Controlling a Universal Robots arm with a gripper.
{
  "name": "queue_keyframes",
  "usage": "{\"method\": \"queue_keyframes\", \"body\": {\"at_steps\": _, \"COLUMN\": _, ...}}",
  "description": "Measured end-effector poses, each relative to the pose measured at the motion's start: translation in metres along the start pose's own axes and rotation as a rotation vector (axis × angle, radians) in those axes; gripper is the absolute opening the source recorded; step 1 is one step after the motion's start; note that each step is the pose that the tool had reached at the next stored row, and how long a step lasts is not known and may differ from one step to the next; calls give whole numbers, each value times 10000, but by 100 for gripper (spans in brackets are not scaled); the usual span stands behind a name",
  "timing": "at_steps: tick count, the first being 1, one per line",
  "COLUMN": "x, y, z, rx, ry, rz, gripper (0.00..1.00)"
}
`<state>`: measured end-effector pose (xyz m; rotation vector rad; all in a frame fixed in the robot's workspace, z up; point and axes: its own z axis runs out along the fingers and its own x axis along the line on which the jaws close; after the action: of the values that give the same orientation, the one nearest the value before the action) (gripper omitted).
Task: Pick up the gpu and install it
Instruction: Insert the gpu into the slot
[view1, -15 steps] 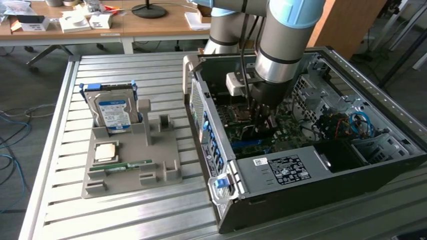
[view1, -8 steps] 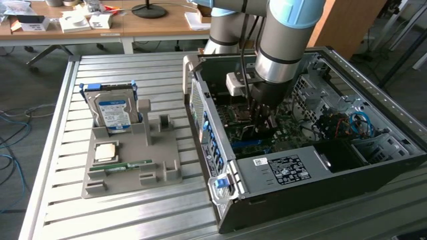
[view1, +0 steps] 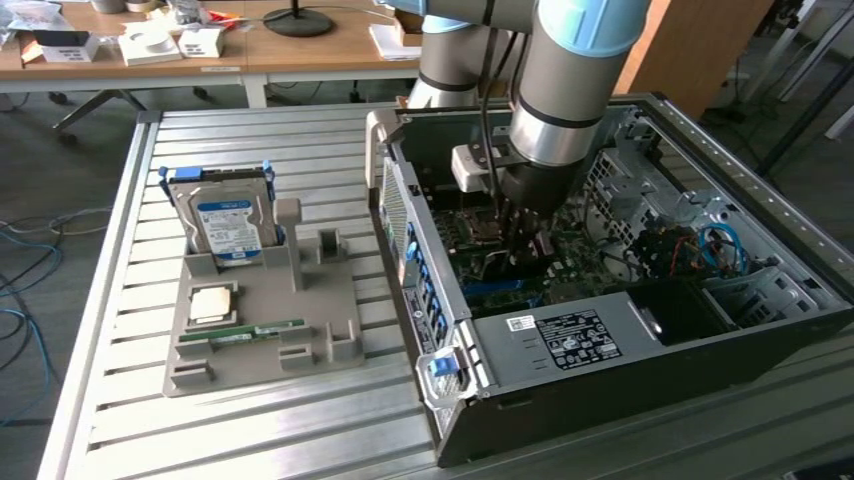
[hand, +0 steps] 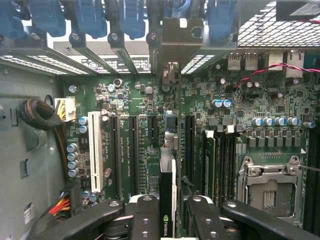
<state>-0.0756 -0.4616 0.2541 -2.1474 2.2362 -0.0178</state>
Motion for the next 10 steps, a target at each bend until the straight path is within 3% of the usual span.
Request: {"method": "queue_keyframes", "body": {"at_steps": 10, "x": 2, "y": 8, "z": 5, "rx": 0, "ry": -3, "rz": 23, "gripper": 26}}
